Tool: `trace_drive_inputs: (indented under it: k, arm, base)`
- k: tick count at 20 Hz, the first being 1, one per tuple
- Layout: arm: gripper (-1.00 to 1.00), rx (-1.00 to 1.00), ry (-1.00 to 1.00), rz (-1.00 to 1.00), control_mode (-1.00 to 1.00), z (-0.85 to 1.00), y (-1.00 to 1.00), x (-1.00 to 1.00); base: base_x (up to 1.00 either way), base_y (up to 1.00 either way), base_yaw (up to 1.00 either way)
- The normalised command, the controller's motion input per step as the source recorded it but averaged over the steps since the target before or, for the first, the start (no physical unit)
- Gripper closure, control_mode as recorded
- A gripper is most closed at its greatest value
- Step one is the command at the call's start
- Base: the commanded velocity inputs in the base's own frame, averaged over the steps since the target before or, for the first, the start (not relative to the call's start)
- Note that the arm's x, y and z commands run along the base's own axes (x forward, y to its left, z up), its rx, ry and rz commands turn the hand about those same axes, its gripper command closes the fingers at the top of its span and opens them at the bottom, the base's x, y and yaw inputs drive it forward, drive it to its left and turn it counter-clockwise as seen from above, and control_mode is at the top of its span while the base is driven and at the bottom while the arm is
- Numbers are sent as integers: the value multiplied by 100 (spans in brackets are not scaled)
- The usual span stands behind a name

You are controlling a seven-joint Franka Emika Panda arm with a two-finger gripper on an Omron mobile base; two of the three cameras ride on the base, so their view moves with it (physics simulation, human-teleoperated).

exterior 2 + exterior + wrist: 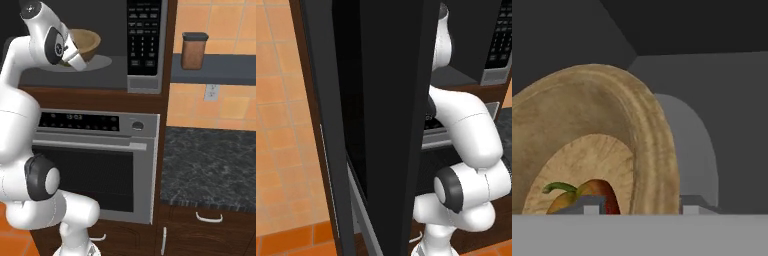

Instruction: Pick the bell pepper from the sink and place it in the bowl. Then pick the bowl and place it in the microwave. Then close the microwave door and press the start button.

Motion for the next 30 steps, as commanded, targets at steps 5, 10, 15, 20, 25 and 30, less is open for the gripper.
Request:
trace_drive_inputs:
  k: [5, 10, 15, 20, 25, 30]
  arm:
    - [-100, -4, -17, 0, -100, -5, 1, -4]
    - [-100, 0, -19, 4, -100, 48, 0, -1]
    - [-100, -5, -15, 3, -100, -5, 2, -31]
    - [-100, -17, -26, 0, -100, -7, 3, -91]
    - [-100, -9, -14, 0, -100, -16, 0, -100]
    - [-100, -12, -4, 0, -100, -21, 0, -50]
  base:
    - [0, 0, 0]
    - [0, 0, 0]
    - [0, 0, 0]
    - [0, 0, 0]
    - [0, 0, 0]
    - [0, 0, 0]
